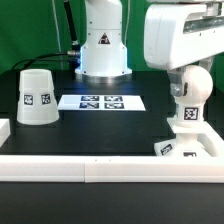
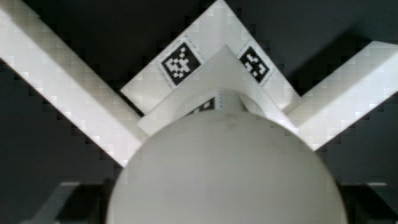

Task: Assemble lamp

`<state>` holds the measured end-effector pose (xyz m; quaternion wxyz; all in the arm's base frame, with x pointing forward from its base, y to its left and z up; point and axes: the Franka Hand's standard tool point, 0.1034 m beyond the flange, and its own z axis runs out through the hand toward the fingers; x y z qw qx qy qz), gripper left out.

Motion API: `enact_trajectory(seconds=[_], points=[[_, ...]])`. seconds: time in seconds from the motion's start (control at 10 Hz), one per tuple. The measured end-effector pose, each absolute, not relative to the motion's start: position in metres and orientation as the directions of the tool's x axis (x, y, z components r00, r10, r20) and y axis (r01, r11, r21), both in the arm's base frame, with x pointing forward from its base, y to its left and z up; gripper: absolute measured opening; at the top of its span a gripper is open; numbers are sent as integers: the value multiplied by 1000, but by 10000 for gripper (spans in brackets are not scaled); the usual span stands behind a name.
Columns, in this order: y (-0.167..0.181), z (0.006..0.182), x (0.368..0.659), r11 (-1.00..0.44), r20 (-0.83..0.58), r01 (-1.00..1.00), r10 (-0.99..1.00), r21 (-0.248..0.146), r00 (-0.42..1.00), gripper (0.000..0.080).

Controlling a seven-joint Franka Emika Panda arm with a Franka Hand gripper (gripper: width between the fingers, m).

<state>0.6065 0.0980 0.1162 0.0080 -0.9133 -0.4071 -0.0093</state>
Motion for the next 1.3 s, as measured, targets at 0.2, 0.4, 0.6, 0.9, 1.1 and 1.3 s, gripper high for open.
enact_trajectory(seconds=[0.2, 0.4, 0.6, 0.9, 1.1, 1.3], points=[[96, 116, 607, -702, 33, 712, 712, -4, 702, 577], [96, 116, 608, -825, 38, 565, 565, -13, 825, 577], [97, 116, 609, -916, 43, 401, 400, -22, 916, 579], [97, 116, 609, -989, 39, 141, 140, -34, 989, 580], [97, 116, 609, -999, 33, -18, -20, -40, 999, 580], [97, 116, 609, -985, 27, -165, -166, -44, 986, 580]])
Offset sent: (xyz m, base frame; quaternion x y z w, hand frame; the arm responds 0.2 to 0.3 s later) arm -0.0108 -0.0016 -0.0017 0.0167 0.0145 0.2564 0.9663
